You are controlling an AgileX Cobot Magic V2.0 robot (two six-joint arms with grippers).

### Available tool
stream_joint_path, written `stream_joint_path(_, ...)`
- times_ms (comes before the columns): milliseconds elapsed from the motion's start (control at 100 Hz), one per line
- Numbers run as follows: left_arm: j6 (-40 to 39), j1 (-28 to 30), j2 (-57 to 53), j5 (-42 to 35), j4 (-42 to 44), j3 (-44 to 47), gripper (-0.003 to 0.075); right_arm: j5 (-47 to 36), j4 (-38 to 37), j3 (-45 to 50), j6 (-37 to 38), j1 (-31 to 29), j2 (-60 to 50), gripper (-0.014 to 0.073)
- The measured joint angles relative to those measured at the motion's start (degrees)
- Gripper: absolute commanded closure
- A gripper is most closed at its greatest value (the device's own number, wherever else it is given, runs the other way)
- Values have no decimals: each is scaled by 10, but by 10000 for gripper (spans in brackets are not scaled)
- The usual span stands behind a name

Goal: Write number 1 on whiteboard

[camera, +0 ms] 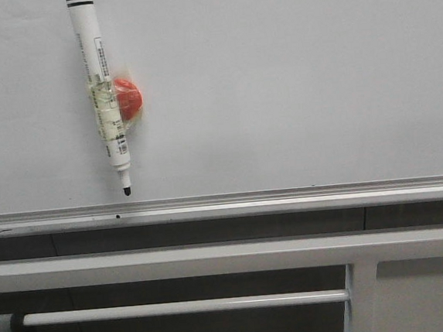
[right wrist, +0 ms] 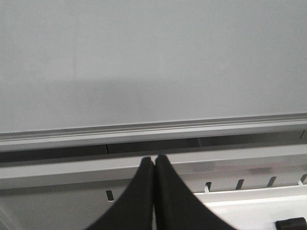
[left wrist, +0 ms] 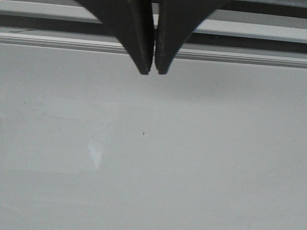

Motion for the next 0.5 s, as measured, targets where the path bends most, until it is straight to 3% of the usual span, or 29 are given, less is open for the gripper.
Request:
stream_joint_path(290,0,0,0,-6,-8,0,741,0,1,0,0,0,0,657)
stream_joint_path(500,0,0,0,-80,-160,0,741,0,1,0,0,0,0,657)
